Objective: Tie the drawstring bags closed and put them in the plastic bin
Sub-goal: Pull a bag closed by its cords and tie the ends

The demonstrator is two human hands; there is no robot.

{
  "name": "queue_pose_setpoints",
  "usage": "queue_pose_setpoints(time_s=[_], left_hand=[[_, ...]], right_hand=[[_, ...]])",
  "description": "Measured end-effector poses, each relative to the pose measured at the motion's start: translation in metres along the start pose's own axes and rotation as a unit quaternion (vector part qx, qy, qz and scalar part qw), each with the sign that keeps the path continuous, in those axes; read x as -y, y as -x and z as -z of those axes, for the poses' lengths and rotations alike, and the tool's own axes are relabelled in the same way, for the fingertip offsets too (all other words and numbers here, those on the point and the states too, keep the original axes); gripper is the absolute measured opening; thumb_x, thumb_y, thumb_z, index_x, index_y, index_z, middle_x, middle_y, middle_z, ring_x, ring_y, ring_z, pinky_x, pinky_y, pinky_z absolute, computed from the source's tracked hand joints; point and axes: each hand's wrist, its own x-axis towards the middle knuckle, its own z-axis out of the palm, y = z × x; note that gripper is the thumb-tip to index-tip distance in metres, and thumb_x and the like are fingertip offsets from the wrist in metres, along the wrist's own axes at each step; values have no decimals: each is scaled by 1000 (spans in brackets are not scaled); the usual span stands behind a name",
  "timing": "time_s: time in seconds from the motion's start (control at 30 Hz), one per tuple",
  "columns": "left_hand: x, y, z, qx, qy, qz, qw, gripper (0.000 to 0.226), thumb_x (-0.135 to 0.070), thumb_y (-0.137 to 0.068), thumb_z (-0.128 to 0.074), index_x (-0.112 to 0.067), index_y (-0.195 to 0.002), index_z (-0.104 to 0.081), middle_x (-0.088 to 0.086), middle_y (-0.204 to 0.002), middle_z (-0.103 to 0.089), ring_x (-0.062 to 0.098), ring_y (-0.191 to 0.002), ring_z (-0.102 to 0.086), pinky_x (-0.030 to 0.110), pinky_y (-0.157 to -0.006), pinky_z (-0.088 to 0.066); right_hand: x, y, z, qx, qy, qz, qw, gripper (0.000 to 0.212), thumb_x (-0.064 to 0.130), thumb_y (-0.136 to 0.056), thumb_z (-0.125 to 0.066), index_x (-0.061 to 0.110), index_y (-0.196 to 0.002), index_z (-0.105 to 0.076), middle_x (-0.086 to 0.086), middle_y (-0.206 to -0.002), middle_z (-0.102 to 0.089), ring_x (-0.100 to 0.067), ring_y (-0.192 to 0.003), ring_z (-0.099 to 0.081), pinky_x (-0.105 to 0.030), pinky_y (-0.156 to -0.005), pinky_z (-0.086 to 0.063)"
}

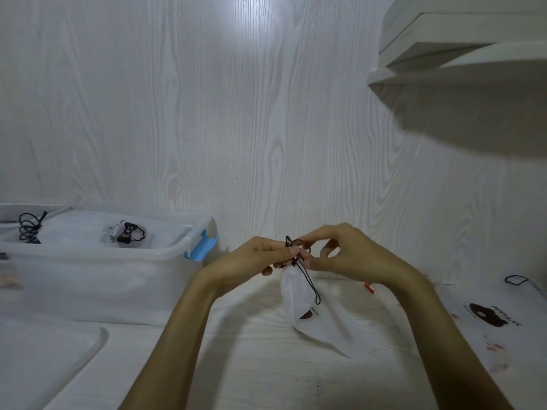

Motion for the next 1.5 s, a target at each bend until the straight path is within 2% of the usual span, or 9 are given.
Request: queue_pose_setpoints(time_s=[0.13,0.27,0.47,0.6,0.73,0.87,1.07,1.27,1.5], left_hand=[[0,-1,4,-8,-5,7,1000,25,-30,-96,-49,-29,-94,-74,-22,-70,-64,-6,-64,-48,17,-68,-35],[3,-1,5,-16,-15,13,1000,25,-31,-96,-49,-28,-100,-74,-20,-74,-65,-2,-70,-48,15,-68,-38],[3,-2,2,-14,-5,9,1000,27,-32,-96,-48,-27,-100,-74,-21,-70,-61,-3,-66,-46,16,-68,-36],[4,-2,4,-25,8,21,999,30,-34,-98,-45,-27,-99,-74,-20,-68,-60,-2,-65,-46,16,-68,-35],[5,-5,0,-58,39,27,997,27,-33,-98,-46,-29,-100,-73,-17,-67,-57,-2,-61,-45,16,-65,-34],[7,-9,0,-113,102,52,987,32,-33,-95,-52,-29,-75,-76,-9,-68,-58,4,-63,-45,19,-65,-36],[7,-9,1,-135,174,76,973,20,-33,-88,-63,-17,-89,-76,-4,-70,-59,2,-59,-52,14,-61,-45],[1,-7,2,-138,306,87,938,11,-20,-87,-64,-16,-92,-73,-5,-77,-74,-2,-65,-67,10,-61,-53],[-4,-1,6,-114,334,99,930,14,-7,-79,-69,-4,-93,-73,5,-82,-75,7,-72,-71,12,-63,-55]], right_hand=[[-2,1,0,-6,-43,-10,999,14,25,-78,-75,24,-92,-76,23,-56,-65,4,-48,-56,-5,-53,-40],[-4,-1,-3,-1,-34,-17,999,16,30,-72,-80,27,-87,-76,13,-77,-73,4,-53,-59,-6,-55,-43],[-12,-3,-3,13,-45,-33,998,10,31,-78,-74,22,-82,-76,17,-62,-68,1,-55,-58,-6,-56,-43],[-16,2,4,67,-126,-55,988,16,27,-88,-63,14,-89,-71,5,-81,-73,-2,-67,-60,-11,-58,-41],[-15,-6,-3,24,-190,-90,977,26,26,-98,-45,14,-78,-57,5,-73,-62,-6,-67,-53,-16,-66,-41],[-12,-14,-14,-28,-198,-112,973,32,29,-100,-38,16,-72,-43,4,-67,-48,-9,-61,-41,-19,-65,-37],[-3,-12,-11,-96,-136,-19,986,35,33,-98,-44,14,-69,-47,5,-52,-51,-6,-46,-43,-21,-54,-39],[15,0,3,-21,-61,-2,998,32,34,-95,-50,19,-68,-54,11,-41,-39,-2,-40,-37,-16,-51,-32],[38,14,5,91,35,-2,995,27,37,-91,-56,21,-70,-62,10,-49,-49,0,-44,-45,-13,-53,-39]])
